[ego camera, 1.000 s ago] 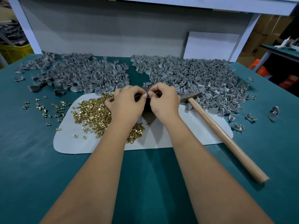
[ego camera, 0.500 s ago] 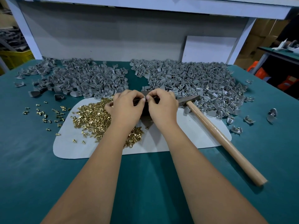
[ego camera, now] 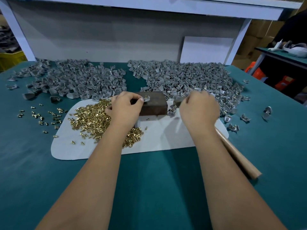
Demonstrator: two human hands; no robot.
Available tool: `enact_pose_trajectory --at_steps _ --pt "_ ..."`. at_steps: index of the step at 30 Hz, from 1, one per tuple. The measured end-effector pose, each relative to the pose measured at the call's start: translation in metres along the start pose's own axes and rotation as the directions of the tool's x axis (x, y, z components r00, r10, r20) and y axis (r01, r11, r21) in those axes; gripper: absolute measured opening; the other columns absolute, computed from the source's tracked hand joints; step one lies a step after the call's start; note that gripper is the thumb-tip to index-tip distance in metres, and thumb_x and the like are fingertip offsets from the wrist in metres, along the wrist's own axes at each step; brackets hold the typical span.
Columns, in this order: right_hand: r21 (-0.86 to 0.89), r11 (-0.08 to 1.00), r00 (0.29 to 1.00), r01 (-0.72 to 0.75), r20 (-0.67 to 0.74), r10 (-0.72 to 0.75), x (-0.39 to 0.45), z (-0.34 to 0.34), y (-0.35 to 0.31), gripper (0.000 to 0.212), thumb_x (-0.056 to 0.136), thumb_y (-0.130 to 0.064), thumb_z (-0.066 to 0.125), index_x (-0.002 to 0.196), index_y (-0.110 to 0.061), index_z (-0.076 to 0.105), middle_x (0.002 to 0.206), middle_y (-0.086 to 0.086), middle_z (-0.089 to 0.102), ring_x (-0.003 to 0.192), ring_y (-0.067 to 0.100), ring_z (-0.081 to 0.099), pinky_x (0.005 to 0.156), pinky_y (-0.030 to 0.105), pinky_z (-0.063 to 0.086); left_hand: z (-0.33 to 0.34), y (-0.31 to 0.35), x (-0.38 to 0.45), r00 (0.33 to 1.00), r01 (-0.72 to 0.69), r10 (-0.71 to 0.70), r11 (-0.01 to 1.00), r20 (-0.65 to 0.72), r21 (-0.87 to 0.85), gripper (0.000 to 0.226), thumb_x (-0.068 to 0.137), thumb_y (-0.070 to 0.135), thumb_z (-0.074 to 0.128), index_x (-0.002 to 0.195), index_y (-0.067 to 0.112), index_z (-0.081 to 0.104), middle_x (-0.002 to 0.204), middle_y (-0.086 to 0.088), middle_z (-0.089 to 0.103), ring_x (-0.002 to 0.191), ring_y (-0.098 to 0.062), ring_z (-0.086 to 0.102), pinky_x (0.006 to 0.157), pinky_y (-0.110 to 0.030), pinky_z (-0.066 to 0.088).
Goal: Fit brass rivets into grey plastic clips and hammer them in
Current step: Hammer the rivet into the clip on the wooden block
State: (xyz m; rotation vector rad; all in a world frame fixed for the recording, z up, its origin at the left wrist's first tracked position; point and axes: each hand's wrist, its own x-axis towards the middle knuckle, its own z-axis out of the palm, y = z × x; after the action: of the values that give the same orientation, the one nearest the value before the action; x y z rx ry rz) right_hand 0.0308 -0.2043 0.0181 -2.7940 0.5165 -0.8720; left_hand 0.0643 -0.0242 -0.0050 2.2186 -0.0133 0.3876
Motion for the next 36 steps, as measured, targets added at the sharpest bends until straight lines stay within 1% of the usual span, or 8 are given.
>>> enact_pose_trajectory --at_steps 5,10,16,20,24,27,29,36 --pt "-0.193 0.972 0.936 -0.133 0.298 0.187 -0.004 -0.005 0.022 0.034 0.092 -0.038 0.048 0.11 -0.013 0.062 0.112 0.016 0.059 0.104 0.035 0.056 0.073 0.037 0.037 0.0 0.0 -0.001 1.0 -0.011 0.011 1.0 -0.013 0.016 0.007 0.093 0.038 0.058 0.086 0.04 0.06 0.106 0.019 0.051 0.122 -0.017 0.036 0.087 -0.037 0.017" --pt "-0.235 0.962 0.916 -0.138 0.339 0.214 -0.006 -0.003 0.02 0.026 0.09 -0.018 0.051 0.113 -0.009 0.059 0.115 0.017 0.057 0.107 0.035 0.054 0.071 0.036 0.036 0.0 -0.003 0.0 0.998 -0.042 0.045 0.995 -0.032 0.089 0.006 0.094 0.039 0.057 0.089 0.041 0.059 0.107 0.02 0.051 0.123 -0.018 0.034 0.087 -0.037 0.016" --pt "-0.055 0.985 0.971 -0.165 0.166 0.172 -0.007 -0.011 0.012 0.022 0.092 -0.016 0.056 0.106 -0.009 0.041 0.09 0.012 0.062 0.079 0.034 0.06 0.054 0.028 0.031 0.002 -0.005 0.001 0.997 -0.055 0.061 0.993 -0.047 0.109 0.005 0.09 0.042 0.058 0.088 0.041 0.063 0.103 0.022 0.049 0.12 -0.017 0.034 0.087 -0.038 0.016" --pt "0.144 0.989 0.998 0.032 -0.052 -0.025 -0.009 -0.028 -0.003 0.015 0.096 -0.022 0.052 0.108 -0.019 0.046 0.072 -0.003 0.047 0.056 0.022 0.04 0.046 0.025 0.014 0.004 -0.007 0.003 0.995 -0.056 0.063 0.994 -0.072 0.097 0.006 0.089 0.042 0.059 0.084 0.043 0.061 0.102 0.023 0.049 0.118 -0.017 0.035 0.085 -0.037 0.016" --pt "0.086 0.967 0.967 0.241 -0.11 -0.231 -0.026 -0.035 -0.026 0.037 0.092 -0.024 0.056 0.128 -0.033 0.051 0.079 0.0 0.057 0.064 0.022 0.045 0.051 0.027 0.021 0.009 -0.008 0.002 0.993 -0.046 0.052 0.997 -0.106 0.056 0.012 0.088 0.039 0.063 0.079 0.045 0.06 0.096 0.026 0.05 0.116 -0.013 0.033 0.088 -0.038 0.014" --pt "0.028 0.965 0.962 0.26 -0.096 -0.256 -0.044 -0.026 -0.035 0.06 0.089 -0.017 0.06 0.14 -0.04 0.04 0.089 0.005 0.061 0.066 0.025 0.049 0.055 0.03 0.026 0.01 -0.008 0.002 0.99 -0.038 0.045 0.998 -0.136 0.057 0.014 0.088 0.039 0.063 0.076 0.047 0.06 0.096 0.026 0.052 0.117 -0.012 0.033 0.088 -0.037 0.013" --pt "0.029 0.966 0.958 0.259 -0.136 -0.253 -0.049 -0.025 -0.036 0.068 0.082 -0.007 0.066 0.138 -0.039 0.045 0.079 0.007 0.059 0.06 0.023 0.041 0.052 0.029 0.025 0.012 -0.007 0.002 0.987 -0.029 0.042 0.996 -0.157 0.08 0.014 0.088 0.04 0.064 0.076 0.046 0.059 0.103 0.024 0.059 0.119 -0.013 0.035 0.09 -0.039 0.014" --pt "-0.024 0.963 0.952 0.27 -0.143 -0.271 -0.053 -0.025 -0.041 0.067 0.08 -0.002 0.064 0.137 -0.034 0.05 0.077 0.008 0.057 0.065 0.028 0.056 0.053 0.03 0.027 0.014 -0.007 -0.002 0.971 -0.028 0.045 0.997 -0.233 0.073 0.006 0.088 0.038 0.067 0.085 0.036 0.072 0.109 0.021 0.065 0.13 -0.016 0.031 0.098 -0.043 0.011"
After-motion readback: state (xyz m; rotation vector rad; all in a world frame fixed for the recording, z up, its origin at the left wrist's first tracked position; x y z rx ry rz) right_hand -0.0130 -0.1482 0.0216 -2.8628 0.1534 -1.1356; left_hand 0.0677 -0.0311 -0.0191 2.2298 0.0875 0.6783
